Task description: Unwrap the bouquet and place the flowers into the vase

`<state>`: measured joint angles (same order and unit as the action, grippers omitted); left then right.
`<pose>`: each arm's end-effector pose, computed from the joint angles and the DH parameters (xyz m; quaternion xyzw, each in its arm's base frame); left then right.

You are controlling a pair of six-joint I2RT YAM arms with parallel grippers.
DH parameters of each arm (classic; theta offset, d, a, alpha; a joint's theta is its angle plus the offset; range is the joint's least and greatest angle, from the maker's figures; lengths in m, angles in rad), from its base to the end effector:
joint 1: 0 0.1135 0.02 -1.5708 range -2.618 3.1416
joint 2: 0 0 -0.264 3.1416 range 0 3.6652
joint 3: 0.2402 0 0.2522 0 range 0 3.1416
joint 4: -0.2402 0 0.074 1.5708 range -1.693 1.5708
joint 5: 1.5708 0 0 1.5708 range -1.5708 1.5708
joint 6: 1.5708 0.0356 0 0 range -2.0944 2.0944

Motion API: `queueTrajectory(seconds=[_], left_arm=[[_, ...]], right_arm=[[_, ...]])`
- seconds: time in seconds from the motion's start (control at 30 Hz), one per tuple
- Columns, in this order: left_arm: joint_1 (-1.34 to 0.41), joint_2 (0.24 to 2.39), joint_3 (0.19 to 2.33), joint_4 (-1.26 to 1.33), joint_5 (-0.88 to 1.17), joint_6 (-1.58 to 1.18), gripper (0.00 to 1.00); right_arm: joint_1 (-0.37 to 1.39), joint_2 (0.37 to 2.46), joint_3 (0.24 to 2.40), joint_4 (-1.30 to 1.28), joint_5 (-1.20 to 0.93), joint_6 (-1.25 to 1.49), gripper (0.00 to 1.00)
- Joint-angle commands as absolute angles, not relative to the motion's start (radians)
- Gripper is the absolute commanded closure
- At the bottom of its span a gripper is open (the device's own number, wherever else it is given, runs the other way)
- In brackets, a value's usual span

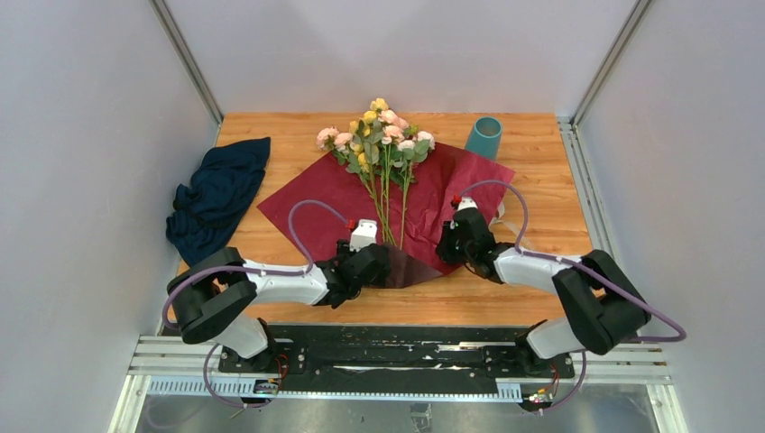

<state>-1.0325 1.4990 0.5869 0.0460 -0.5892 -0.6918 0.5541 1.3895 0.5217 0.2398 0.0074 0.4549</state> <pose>0.1531 -0.2179 0.1409 0.0535 0.9021 -0.0734 0.4218 0.2257 0.1393 0.1607 -0.0425 0.8899 0.2166 0.3991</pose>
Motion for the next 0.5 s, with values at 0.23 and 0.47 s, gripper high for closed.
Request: queueTrajectory(seconds=[0.23, 0.47], left_arm=[[-0.88, 1.512, 0.51, 0.041, -0.574, -0.71, 0.21], [-0.819, 1.517, 0.552, 0.029, -0.572, -0.685, 0.21]], right_arm=[[0.56, 1.592, 0.562, 0.387, -0.106, 0.506, 0.93], [0.562, 1.734, 0.699, 0.393, -0.136, 0.506, 0.96]])
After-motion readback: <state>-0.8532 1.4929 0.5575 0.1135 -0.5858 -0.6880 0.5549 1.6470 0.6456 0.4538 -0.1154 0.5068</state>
